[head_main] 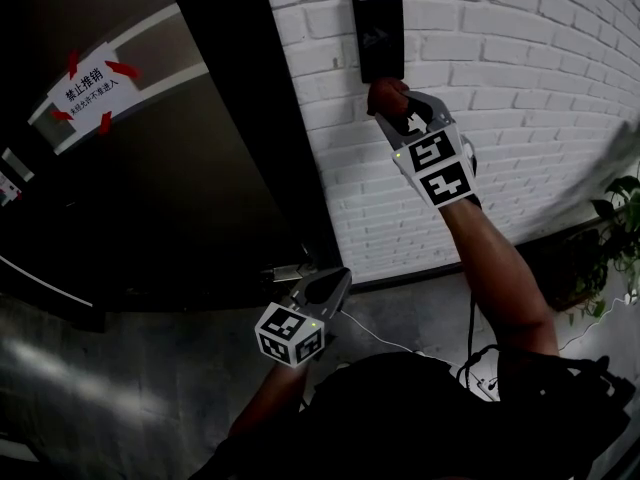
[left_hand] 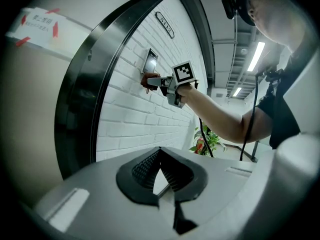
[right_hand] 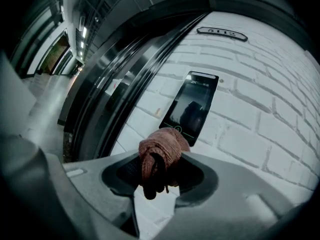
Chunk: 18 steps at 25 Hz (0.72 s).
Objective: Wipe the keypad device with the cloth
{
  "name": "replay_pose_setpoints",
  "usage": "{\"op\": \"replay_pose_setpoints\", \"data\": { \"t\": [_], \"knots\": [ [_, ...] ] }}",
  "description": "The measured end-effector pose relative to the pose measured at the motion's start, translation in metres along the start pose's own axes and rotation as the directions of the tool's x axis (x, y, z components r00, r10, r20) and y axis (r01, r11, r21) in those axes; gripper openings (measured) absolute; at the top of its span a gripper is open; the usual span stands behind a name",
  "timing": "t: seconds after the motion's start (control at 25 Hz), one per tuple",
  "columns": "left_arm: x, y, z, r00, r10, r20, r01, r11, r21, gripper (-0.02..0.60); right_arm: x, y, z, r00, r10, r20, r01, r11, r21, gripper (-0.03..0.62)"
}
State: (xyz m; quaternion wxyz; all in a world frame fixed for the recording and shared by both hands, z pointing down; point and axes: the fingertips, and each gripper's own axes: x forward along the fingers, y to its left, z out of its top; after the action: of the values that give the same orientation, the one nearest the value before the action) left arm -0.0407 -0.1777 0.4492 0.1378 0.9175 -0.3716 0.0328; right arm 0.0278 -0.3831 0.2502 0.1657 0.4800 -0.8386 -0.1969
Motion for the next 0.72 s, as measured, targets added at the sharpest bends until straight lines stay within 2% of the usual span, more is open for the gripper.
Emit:
{"op": "replay_pose_setpoints", "data": {
  "t": [0.28, 0.44, 0.56, 0.72],
  "knots": [
    [-0.001, -0.002, -0.001, 1.0, -0.01, -0.001, 0.01, 1.0, 0.001, 0.017, 0.002, 0.005, -0.02, 0.997, 0.031, -0.064, -0.029, 0.999, 0.024, 0.155],
    [0.002, -0.003, 0.0, 1.0, -0.016, -0.005, 0.016, 1.0, 0.001, 0.017, 0.0, 0.003, -0.022, 0.997, 0.033, -0.068, -0.031, 0.999, 0.03, 0.155],
    [0.003, -0.004, 0.001, 1.0, -0.021, -0.002, 0.021, 1.0, 0.004, 0.017, -0.006, 0.004, -0.011, 0.998, 0.04, -0.041, -0.038, 0.999, 0.035, 0.155],
    [0.002, -0.002, 0.0, 1.0, -0.018, 0.002, 0.018, 1.0, 0.003, 0.017, -0.027, -0.002, 0.025, 0.998, 0.025, 0.065, -0.027, 0.999, 0.032, 0.155]
  ]
}}
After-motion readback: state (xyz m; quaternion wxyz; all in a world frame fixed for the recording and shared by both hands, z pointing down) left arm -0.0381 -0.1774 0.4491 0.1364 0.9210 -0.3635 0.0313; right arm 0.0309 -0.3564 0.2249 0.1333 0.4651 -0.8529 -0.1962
